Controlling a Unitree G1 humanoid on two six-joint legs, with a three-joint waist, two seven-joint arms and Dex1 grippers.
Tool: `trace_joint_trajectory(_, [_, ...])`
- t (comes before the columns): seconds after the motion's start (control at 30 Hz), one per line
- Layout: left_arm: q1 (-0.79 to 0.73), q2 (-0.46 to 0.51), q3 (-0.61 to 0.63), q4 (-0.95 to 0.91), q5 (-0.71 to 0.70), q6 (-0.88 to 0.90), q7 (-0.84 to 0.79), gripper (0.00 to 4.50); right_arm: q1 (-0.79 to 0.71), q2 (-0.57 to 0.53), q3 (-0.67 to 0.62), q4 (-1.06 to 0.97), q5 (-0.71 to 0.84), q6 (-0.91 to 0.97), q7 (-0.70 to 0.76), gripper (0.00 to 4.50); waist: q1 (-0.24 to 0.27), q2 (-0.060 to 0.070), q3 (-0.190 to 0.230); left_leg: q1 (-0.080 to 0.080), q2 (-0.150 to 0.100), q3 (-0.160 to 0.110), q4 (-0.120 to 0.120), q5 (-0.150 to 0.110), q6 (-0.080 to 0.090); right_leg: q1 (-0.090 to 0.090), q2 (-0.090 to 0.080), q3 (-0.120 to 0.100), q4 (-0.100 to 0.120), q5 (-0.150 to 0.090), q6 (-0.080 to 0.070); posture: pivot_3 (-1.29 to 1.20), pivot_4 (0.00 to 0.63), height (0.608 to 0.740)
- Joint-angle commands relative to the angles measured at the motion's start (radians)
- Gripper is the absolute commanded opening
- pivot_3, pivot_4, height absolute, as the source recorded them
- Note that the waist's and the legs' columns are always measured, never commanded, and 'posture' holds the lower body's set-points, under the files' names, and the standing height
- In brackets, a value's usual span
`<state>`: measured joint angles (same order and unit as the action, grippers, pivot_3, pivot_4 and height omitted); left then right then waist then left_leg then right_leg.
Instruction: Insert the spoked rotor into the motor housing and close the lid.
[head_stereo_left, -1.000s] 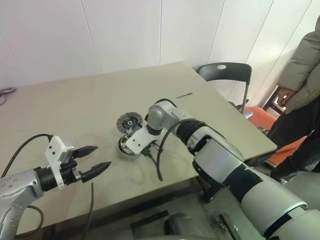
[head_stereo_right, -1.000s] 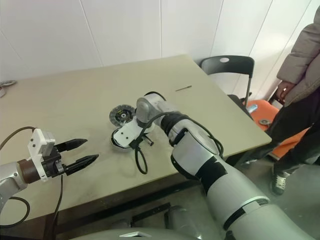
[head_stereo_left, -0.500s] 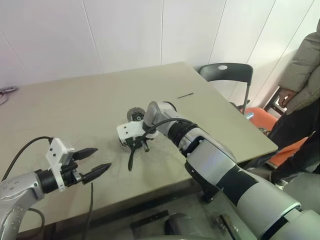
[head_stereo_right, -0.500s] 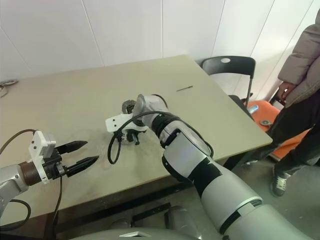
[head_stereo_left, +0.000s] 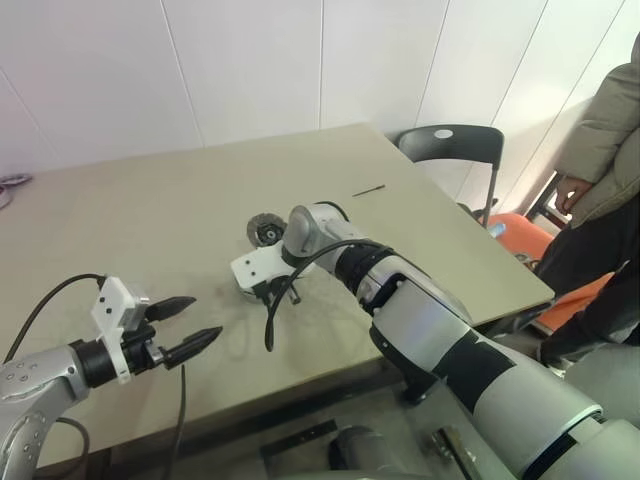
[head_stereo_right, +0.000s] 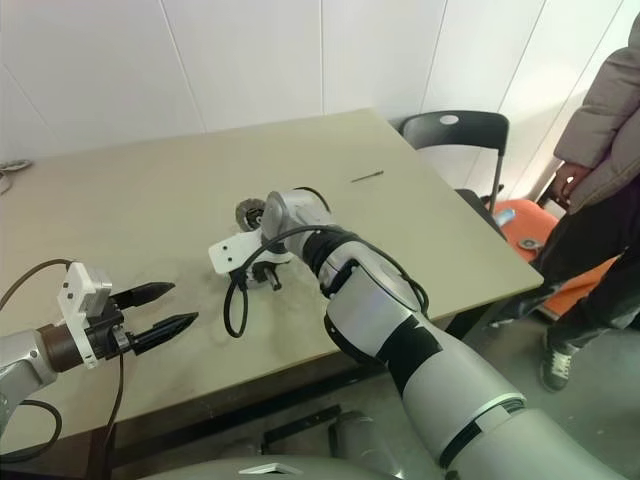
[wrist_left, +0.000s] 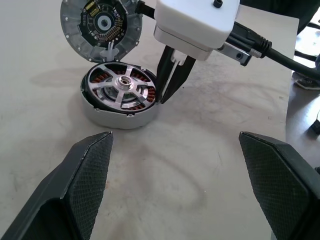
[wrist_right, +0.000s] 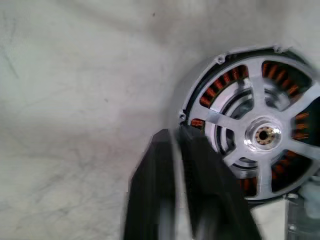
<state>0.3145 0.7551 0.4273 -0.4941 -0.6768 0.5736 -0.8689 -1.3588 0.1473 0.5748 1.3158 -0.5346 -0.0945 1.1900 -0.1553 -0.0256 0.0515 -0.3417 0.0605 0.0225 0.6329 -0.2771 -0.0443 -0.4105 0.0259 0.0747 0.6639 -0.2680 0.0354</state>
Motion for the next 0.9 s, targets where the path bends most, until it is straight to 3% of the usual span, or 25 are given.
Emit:
trace_joint_trajectory(0.03, [0.003,-0.001,0.022,-0.033,-0.008,-0.016,0.002,4.33,-0.015,0.015,-0.010,-0.008,0.003,0.025,-0.017,1.58,0.000,0.000,0.000,0.000,0.000,0.000,0.000,0.000,0.000,0.000,0.000,0.000,0.000,0.000,0.000,0.00,0.000,0.740])
trace_joint_trajectory(0.07, [0.004,-0.001,0.022,-0.033,-0.009,-0.016,0.002,4.33,-0.024,0.025,-0.025,-0.004,0.015,0.055,-0.031,1.91,0.000,0.000,0.000,0.000,0.000,0.000,0.000,0.000,0.000,0.000,0.000,0.000,0.000,0.000,0.000,0.00,0.000,0.740])
trace_joint_trajectory(0.33, [0.002,0.002,0.022,-0.024,-0.008,-0.018,-0.005,4.33,-0.053,0.021,-0.053,-0.027,0.050,0.050,0.050,1.91,0.000,0.000,0.000,-0.001,0.000,0.000,-0.001,0.000,0.000,-0.002,0.000,0.000,0.000,0.000,0.000,0.00,0.000,0.740])
trace_joint_trajectory(0.63, [-0.015,0.005,0.016,-0.009,-0.007,-0.018,-0.014,4.33,-0.066,-0.064,-0.063,-0.087,0.088,-0.167,0.213,1.91,0.003,0.000,0.000,-0.015,0.000,0.000,0.000,0.000,0.000,-0.014,0.000,-0.002,0.001,0.004,0.001,0.00,0.000,0.740])
trace_joint_trajectory(0.9, [-0.030,0.009,0.011,-0.004,-0.007,-0.012,-0.021,4.33,-0.040,-0.156,0.079,-0.059,-0.074,-0.426,-0.017,1.91,0.000,-0.001,-0.001,-0.015,-0.001,0.000,-0.001,0.000,0.000,-0.014,-0.001,-0.001,0.001,0.004,0.001,0.00,0.000,0.740])
